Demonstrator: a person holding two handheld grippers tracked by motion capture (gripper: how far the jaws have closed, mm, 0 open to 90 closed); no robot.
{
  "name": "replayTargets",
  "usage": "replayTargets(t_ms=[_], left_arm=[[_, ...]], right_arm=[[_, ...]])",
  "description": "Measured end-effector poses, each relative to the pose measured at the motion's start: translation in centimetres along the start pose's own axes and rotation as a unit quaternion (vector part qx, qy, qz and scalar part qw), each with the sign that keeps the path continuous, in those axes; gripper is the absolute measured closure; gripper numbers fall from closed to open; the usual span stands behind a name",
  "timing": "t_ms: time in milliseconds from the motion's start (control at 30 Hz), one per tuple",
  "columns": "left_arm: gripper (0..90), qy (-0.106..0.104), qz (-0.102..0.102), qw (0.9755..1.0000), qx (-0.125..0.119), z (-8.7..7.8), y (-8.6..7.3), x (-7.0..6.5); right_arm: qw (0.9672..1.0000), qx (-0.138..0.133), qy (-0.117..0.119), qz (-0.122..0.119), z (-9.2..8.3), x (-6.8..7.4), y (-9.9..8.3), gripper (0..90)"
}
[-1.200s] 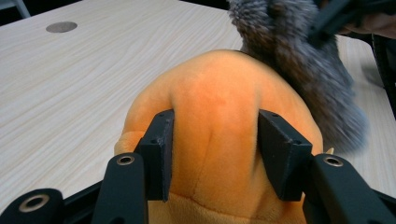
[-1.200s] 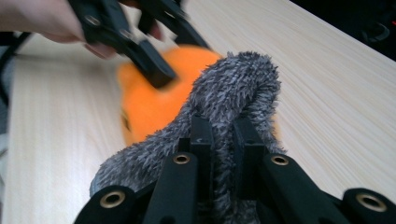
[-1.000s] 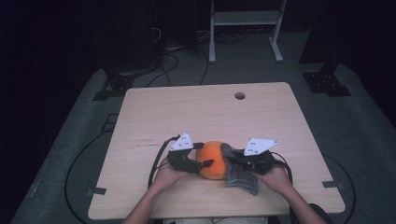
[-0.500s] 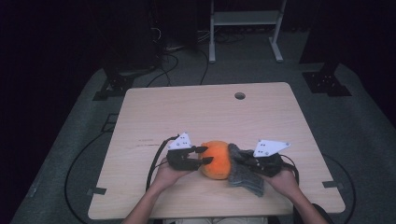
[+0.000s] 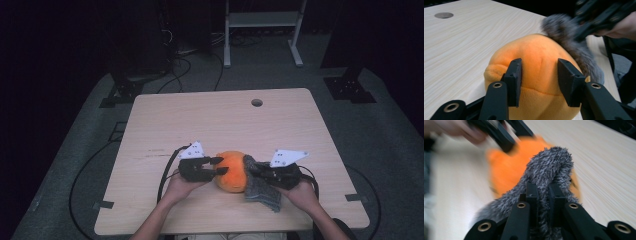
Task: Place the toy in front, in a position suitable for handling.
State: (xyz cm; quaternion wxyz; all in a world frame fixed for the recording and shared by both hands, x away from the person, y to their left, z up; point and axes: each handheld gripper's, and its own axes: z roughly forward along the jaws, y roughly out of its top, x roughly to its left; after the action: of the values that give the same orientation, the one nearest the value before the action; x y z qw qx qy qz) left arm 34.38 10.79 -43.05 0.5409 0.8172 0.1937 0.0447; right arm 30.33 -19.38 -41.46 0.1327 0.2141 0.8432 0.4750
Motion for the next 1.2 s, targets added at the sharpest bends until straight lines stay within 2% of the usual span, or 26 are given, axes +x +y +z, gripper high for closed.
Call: replayTargets(t_ms=[33, 67, 100, 167, 233, 333, 467, 533, 567, 600, 767, 800, 867, 967, 1100, 1133, 1167, 1200], left_arm=[[56.6, -0.001, -0.002, 1.0, -0.002, 0.1, 0.0, 0.1], [56.7, -0.002, -0.008, 0.9999, -0.007, 0.2, -0.1, 0.1], [56.8, 0.0, -0.01, 0.9999, -0.008, 0.3, -0.1, 0.2], [57.2, 0.004, -0.017, 0.9997, -0.014, 0.5, -0.2, 0.3], [57.1, 0.005, -0.014, 0.9998, -0.012, 0.5, -0.3, 0.3], [56.6, 0.002, -0.019, 0.9998, -0.01, 0.4, -0.4, 0.4], [56.5, 0.004, -0.015, 0.9998, -0.009, 0.5, -0.4, 0.3], [56.5, 0.006, -0.01, 0.9999, -0.009, 0.5, -0.3, 0.2], [56.6, 0.009, -0.004, 0.9999, -0.007, 0.5, -0.3, 0.1], [56.7, 0.009, -0.001, 0.9999, -0.007, 0.5, -0.3, 0.1], [56.1, 0.003, -0.004, 0.9999, -0.01, 0.5, -0.3, 0.1], [49.8, -0.005, -0.006, 0.9999, -0.015, 0.4, -0.3, 0.3], [41.9, -0.017, -0.014, 0.9994, -0.026, -0.1, -0.2, 0.6], [39.5, -0.026, -0.021, 0.9988, -0.036, -0.6, 0.0, 0.8], [55.6, -0.022, -0.019, 0.9992, -0.028, 0.2, -0.3, 0.5], [59.9, -0.023, -0.018, 0.9991, -0.029, 0.3, -0.3, 0.5], [59.9, -0.025, -0.018, 0.9991, -0.031, 0.3, -0.3, 0.5], [60.7, -0.026, -0.019, 0.999, -0.033, 0.4, -0.3, 0.6]], right_arm=[[1.0, 0.0, 0.0, 0.0, 0.0, 0.0, 0.0, 80.8], [0.9997, -0.016, 0.017, -0.003, -0.2, 0.4, 0.3, 80.7], [0.9994, -0.021, 0.024, -0.01, -0.1, 0.9, 0.7, 80.7], [0.999, -0.014, 0.029, -0.03, 0.7, 1.7, 1.3, 80.7], [0.9985, 0.011, 0.016, -0.052, 1.7, 2.3, 1.4, 80.7], [0.9988, 0.006, 0.017, -0.045, 1.9, 1.7, 0.8, 80.7], [0.9989, 0.025, -0.008, -0.038, 1.1, 0.8, -0.4, 80.7], [0.999, 0.026, -0.014, -0.034, 0.7, 0.7, -0.6, 80.7], [0.9991, 0.019, -0.014, -0.035, 0.5, 0.9, -0.5, 80.6], [0.9992, -0.005, -0.001, -0.039, 0.5, 1.3, 0.0, 80.5], [0.9984, -0.005, -0.013, -0.056, 1.2, 1.5, 1.4, 80.4], [0.9986, 0.006, -0.011, -0.051, 1.6, 1.2, 1.1, 80.5], [0.9987, 0.009, -0.013, -0.049, 1.6, 1.0, 0.8, 80.5], [0.9988, 0.01, -0.016, -0.046, 1.3, 0.9, 0.6, 80.5], [0.999, 0.014, -0.019, -0.039, 0.9, 0.8, 0.4, 80.5], [0.9982, 0.009, -0.023, -0.055, 0.6, 1.7, 1.0, 80.5], [0.9982, 0.009, -0.023, -0.055, 0.6, 1.7, 1.0, 80.5], [0.9974, 0.005, -0.021, -0.069, 0.5, 2.4, 1.4, 80.6]])
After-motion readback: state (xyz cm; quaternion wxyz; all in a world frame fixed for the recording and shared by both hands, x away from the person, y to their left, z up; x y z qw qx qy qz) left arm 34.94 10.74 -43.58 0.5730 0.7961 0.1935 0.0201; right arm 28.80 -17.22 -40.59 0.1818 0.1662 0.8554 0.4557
